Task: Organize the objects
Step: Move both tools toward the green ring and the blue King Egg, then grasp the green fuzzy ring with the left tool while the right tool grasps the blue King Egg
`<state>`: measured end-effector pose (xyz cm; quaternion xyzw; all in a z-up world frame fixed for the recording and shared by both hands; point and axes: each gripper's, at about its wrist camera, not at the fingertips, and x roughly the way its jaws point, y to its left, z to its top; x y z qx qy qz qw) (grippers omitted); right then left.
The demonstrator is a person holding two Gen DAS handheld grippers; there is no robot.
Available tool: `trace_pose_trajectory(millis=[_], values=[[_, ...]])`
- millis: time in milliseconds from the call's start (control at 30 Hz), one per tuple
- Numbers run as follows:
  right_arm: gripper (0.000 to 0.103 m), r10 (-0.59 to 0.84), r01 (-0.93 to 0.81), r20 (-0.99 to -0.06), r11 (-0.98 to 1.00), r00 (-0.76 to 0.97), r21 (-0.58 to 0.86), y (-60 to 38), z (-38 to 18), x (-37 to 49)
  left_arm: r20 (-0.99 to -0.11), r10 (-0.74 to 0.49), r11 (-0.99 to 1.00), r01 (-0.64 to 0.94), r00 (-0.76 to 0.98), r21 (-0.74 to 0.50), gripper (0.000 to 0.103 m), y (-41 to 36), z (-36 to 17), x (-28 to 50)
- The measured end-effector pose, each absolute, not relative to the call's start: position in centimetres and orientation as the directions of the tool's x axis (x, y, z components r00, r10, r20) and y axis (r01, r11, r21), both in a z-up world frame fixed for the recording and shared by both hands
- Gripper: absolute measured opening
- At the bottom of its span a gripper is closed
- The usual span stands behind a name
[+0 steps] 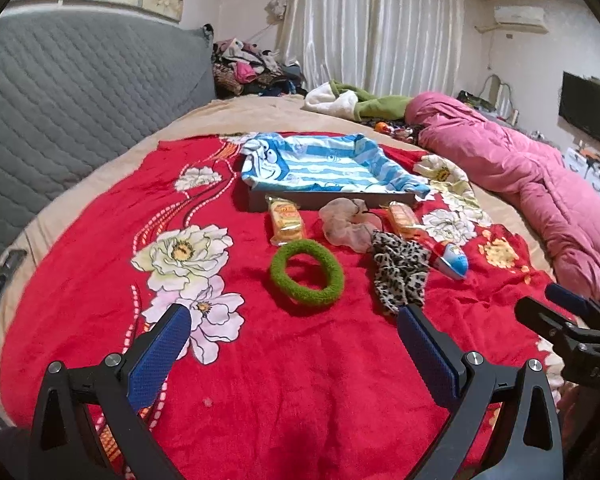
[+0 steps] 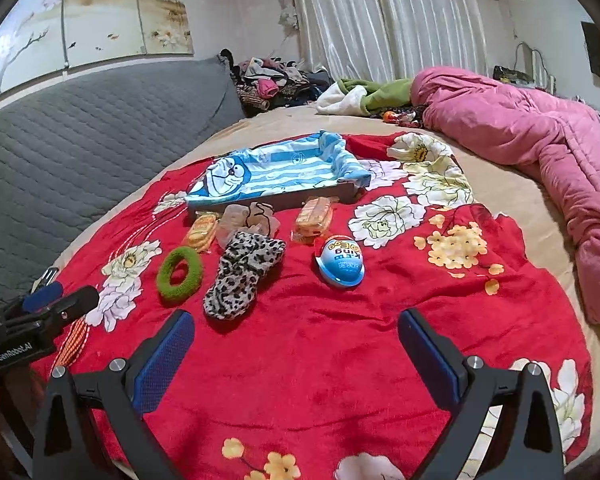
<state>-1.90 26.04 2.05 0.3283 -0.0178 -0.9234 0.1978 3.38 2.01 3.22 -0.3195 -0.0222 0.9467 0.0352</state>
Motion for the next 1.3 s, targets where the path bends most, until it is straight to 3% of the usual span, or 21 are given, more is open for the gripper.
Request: trace_pose_trajectory(millis=[333, 367, 467, 800, 1300], values=[[0.103, -0.35, 0.365, -0.59, -0.926, -0.728, 0.098, 25.6, 4.1, -0.5, -0.6, 0.048, -0.998, -0.058, -0.799, -0.002, 0.103, 3.1, 5.6, 5.8], [0.103, -0.346, 0.364, -0.582, -0.927, -0.736, 0.091, 25.6, 4.4, -0.3, -0.591, -0.059, -0.997, 0.071, -0.804, 0.003, 0.103, 3.2, 5.9, 6.0], [0.103, -0.337, 0.37, -0.58, -0.927, -0.741, 0.065, 25.4, 4.8, -0.5, -0.58, -0.06, -0.997, 0.075, -0.812, -0.001, 0.103, 3.1, 6.5, 5.6], [0.103, -0.326, 0.352, -0.656, -0.931, -0.68, 0.098, 25.7, 2.5, -4.4, -0.677, -0.085, -0.994, 0.109, -0.731, 0.007, 0.103, 3.3, 2.7, 0.6], [0.103, -0.294, 0.355, -0.712, -0.932, -0.638, 0.067, 24.8, 0.0, -8.7, -0.717, -0.149, -0.983, 0.181, -0.681, 0.032, 0.103, 2.4, 0.3, -4.8]])
